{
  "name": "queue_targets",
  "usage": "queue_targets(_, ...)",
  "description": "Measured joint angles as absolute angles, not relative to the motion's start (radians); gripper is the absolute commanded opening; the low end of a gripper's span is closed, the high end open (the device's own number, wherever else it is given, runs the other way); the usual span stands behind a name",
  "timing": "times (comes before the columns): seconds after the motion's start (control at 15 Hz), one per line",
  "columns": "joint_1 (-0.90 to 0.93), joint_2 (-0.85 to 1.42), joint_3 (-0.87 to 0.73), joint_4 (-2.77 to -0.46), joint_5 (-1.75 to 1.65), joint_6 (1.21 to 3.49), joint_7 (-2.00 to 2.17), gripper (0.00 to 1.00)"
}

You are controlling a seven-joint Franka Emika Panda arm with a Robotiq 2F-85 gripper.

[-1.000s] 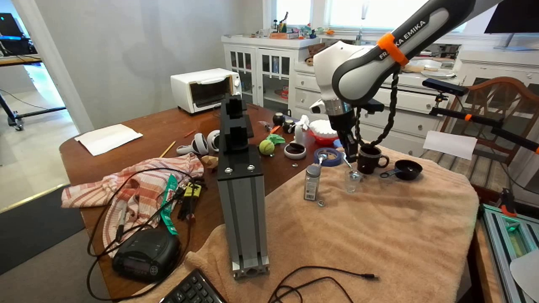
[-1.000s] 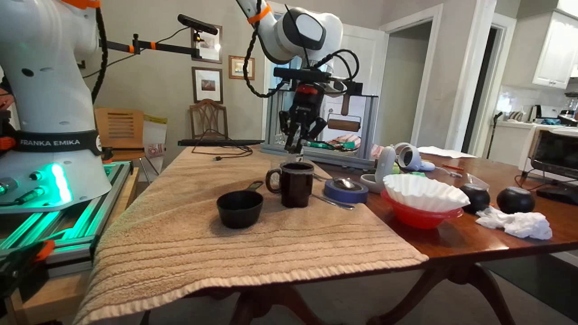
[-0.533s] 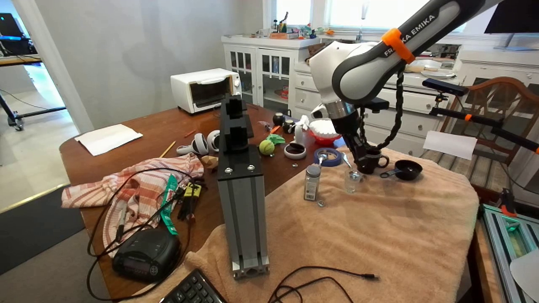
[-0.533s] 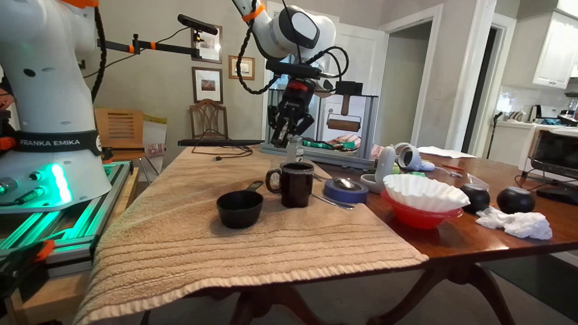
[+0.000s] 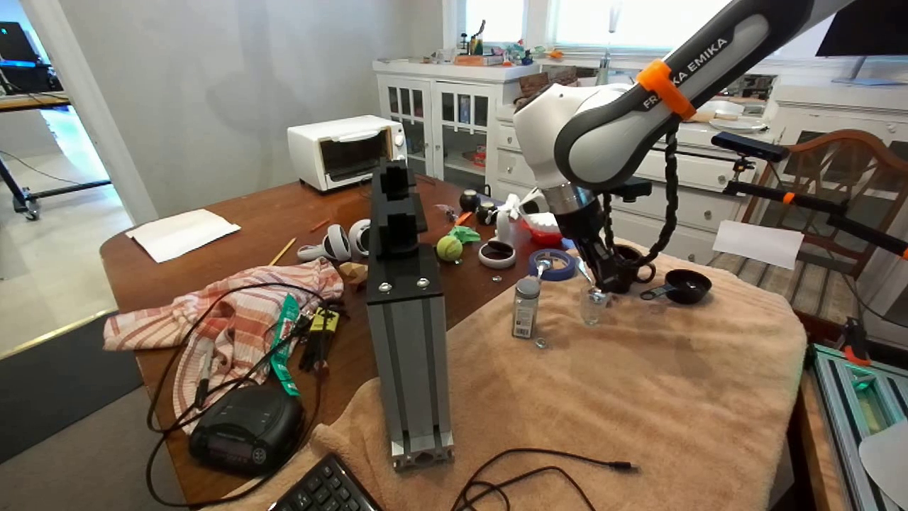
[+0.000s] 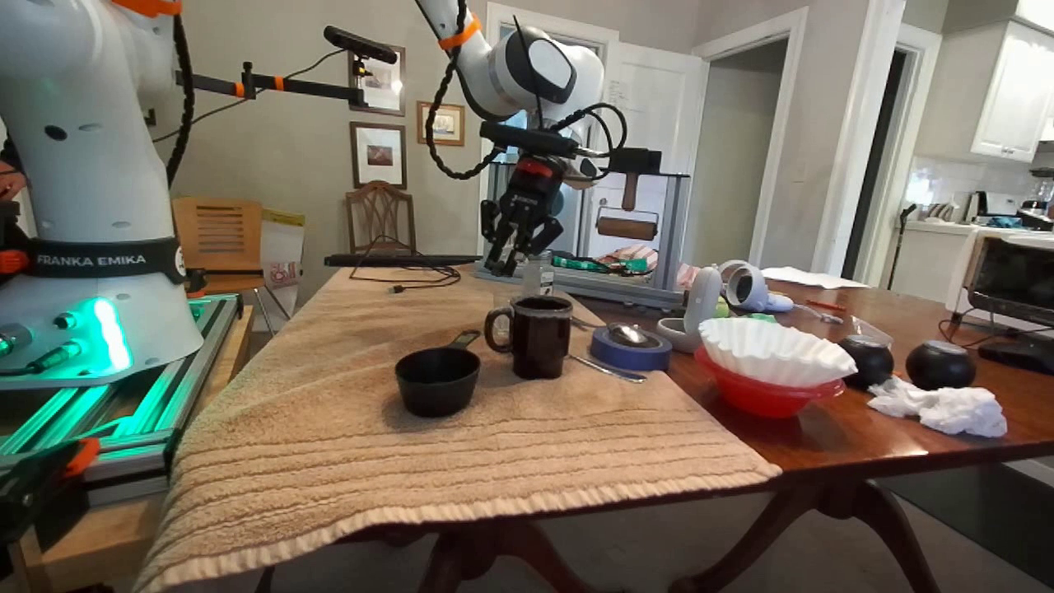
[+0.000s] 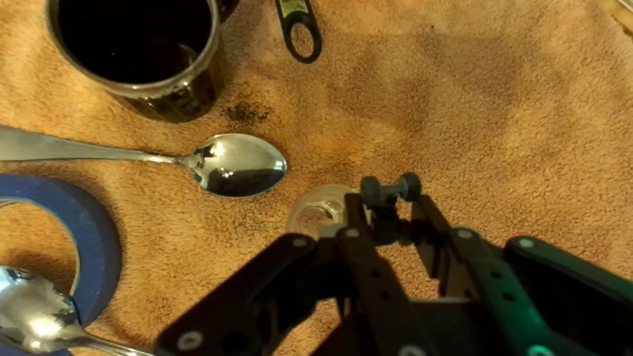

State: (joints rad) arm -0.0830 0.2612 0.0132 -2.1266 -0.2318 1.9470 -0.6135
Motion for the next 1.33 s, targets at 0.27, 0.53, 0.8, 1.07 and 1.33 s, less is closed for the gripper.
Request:
queue_targets(0.27,-0.082,0.272,0.018,-2.122,-0.231,1.959,-0.613,0.07)
queue_targets(0.53,-0.082,0.279,0.019,-2.119,-0.231,1.976,-0.613,0.07)
queue_targets(0.8,-0.082,0.290,0.018,-2.119,-0.231,1.995,-0.611,0.07)
queue_targets(1.07,-0.082,0.302,0.016,-2.114,-0.231,2.012,-0.610,0.07)
queue_targets(1.33,-0.084,0.316,0.007,-2.100,-0.231,2.014,-0.608,0.07)
